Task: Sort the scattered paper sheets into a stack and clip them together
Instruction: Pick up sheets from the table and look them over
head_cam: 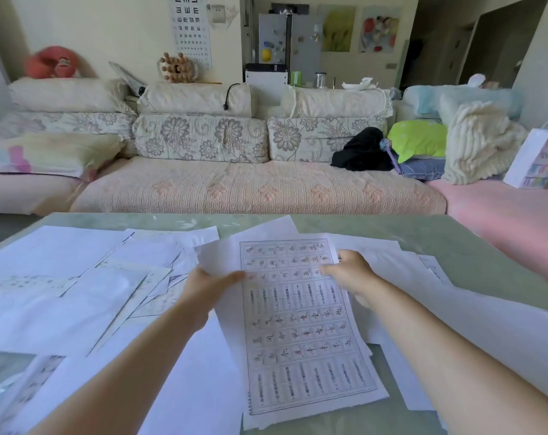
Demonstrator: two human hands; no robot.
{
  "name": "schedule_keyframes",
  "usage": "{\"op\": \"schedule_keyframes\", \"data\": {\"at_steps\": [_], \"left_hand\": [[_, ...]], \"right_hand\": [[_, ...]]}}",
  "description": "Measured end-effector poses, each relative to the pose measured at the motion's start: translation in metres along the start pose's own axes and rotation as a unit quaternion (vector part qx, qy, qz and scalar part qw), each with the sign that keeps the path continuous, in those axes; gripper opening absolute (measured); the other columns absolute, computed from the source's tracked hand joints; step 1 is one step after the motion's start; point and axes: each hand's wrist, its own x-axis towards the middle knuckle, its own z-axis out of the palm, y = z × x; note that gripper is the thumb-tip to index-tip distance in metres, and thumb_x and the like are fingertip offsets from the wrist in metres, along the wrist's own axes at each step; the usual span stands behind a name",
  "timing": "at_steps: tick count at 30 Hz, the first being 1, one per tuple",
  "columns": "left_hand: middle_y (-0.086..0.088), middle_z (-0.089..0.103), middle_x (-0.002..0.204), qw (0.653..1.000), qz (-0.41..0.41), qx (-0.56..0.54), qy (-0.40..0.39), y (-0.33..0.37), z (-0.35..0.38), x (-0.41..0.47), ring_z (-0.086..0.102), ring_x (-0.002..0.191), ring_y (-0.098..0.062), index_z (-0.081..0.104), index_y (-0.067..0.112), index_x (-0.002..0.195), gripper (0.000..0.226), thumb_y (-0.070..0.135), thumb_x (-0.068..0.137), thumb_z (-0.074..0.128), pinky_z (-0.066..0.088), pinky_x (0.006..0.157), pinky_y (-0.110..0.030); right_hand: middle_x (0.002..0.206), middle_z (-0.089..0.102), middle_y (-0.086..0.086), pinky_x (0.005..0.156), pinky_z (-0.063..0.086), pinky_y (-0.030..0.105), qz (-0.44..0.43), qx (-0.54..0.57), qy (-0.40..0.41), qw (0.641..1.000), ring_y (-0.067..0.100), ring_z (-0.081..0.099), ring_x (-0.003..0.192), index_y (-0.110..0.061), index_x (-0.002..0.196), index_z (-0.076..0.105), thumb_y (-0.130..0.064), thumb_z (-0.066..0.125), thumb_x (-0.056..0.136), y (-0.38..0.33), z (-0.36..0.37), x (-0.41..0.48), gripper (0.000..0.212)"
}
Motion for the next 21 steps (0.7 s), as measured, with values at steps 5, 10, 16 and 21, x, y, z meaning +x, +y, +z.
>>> {"op": "schedule_keyframes", "data": {"at_steps": [5, 10, 16, 21], "left_hand": [[-0.010, 0.076, 0.095, 0.997, -0.045, -0.026, -0.054, -0.001, -0.020, -0.025, 0.074, 0.088, -0.027, 0.068, 0.012, 0.108, 0.030, 0.018, 0.080, 0.079, 0.059, 0.082, -0.047], [-0.018, 0.074, 0.097, 0.986, -0.107, 0.057, -0.110, -0.003, -0.028, -0.034, 0.073, 0.088, -0.032, 0.067, -0.001, 0.107, 0.033, 0.015, 0.081, 0.078, 0.059, 0.083, -0.048], [-0.012, 0.073, 0.088, 0.995, -0.027, -0.003, 0.100, 0.005, -0.049, -0.021, 0.071, 0.075, -0.029, 0.068, 0.006, 0.097, 0.027, 0.027, 0.082, 0.078, 0.060, 0.064, -0.039], [-0.010, 0.063, 0.082, 0.988, -0.057, 0.013, 0.143, -0.001, -0.054, -0.015, 0.063, 0.071, -0.026, 0.061, 0.002, 0.102, 0.049, 0.049, 0.098, 0.046, 0.054, 0.059, -0.033]], "right_hand": [[0.107, 0.072, 0.006, 0.095, 0.055, 0.048, 0.020, 0.048, -0.034, 0.998, 0.028, 0.068, 0.101, -0.014, 0.102, 0.068, -0.022, 0.062, 0.091, 0.007, 0.028, -0.030, 0.015], [0.114, 0.060, -0.010, 0.092, 0.051, 0.037, -0.038, 0.026, -0.057, 0.997, 0.017, 0.062, 0.106, -0.025, 0.119, 0.049, -0.029, 0.065, 0.092, 0.003, 0.052, -0.050, 0.032], [0.086, 0.066, -0.013, 0.069, 0.042, 0.021, -0.067, 0.048, -0.116, 0.990, 0.006, 0.061, 0.085, -0.021, 0.085, 0.063, -0.024, 0.066, 0.095, -0.008, 0.056, -0.056, 0.011], [0.122, 0.071, -0.006, 0.104, 0.049, 0.040, -0.040, 0.005, -0.230, 0.972, 0.013, 0.066, 0.114, -0.021, 0.129, 0.061, -0.036, 0.076, 0.084, 0.001, 0.075, -0.060, 0.051]]}}
